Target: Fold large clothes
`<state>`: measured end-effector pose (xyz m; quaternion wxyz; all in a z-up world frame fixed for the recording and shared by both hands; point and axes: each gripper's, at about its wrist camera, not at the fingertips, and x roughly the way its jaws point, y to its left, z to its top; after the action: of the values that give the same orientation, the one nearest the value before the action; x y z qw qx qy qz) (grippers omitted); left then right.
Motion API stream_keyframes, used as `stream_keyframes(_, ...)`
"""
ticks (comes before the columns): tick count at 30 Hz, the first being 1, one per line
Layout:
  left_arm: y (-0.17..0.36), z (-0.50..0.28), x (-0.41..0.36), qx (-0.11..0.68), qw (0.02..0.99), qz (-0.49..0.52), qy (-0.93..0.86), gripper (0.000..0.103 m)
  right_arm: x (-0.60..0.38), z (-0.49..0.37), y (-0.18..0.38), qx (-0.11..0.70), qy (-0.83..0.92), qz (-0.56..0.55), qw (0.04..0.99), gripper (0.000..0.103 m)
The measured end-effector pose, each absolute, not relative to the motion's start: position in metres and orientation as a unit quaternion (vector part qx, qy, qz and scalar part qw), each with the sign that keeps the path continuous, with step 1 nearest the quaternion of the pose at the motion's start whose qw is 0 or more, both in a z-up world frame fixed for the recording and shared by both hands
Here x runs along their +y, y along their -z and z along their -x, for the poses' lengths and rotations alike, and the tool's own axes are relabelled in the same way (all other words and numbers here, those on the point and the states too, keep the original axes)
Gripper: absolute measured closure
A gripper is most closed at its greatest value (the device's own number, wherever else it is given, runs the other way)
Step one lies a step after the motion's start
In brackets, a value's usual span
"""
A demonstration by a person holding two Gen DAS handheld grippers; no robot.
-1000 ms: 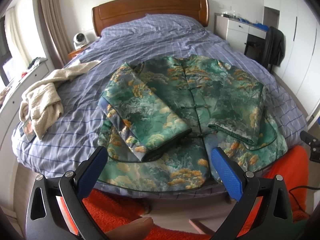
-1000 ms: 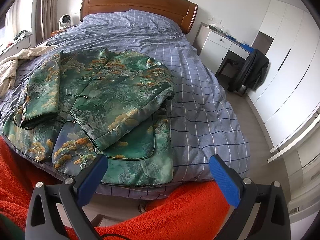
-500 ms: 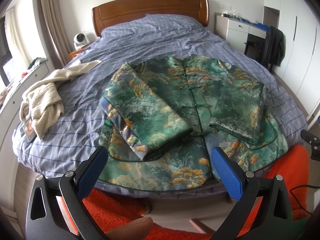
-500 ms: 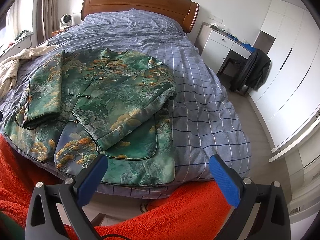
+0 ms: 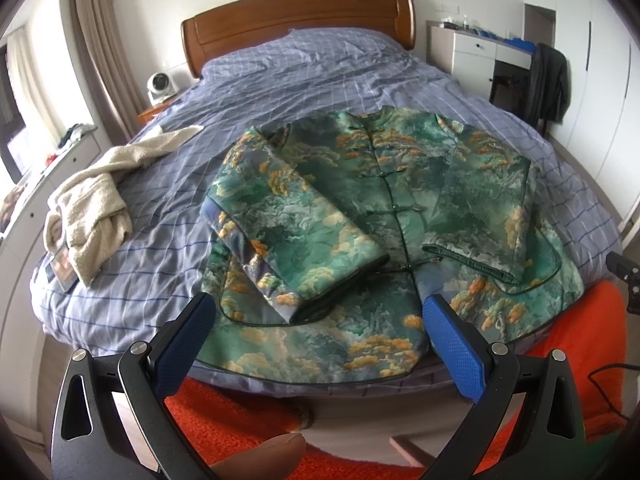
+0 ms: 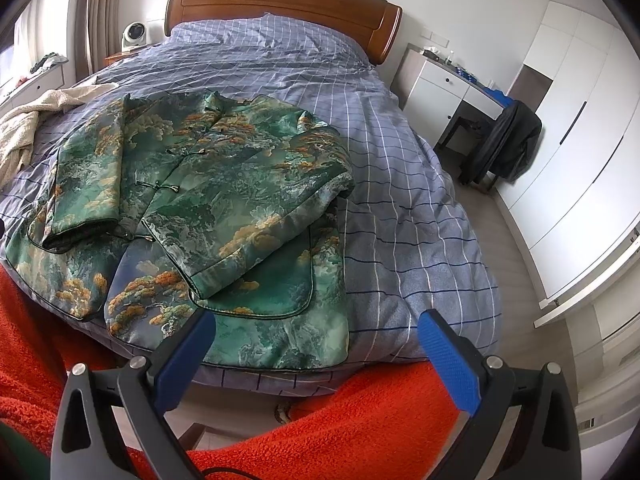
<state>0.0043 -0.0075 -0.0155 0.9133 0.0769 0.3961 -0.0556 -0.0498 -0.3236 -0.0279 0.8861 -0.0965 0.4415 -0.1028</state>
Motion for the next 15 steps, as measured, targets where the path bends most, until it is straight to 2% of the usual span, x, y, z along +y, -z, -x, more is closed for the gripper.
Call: stream_keyframes(15, 0.0191, -0.0036, -0.0105, 0.394, 0.914, -0.085, 0.053, 0.0, -0.3205, 0.0465, 0.0354, 0.448, 0.106, 0.109, 0.881, 0.0)
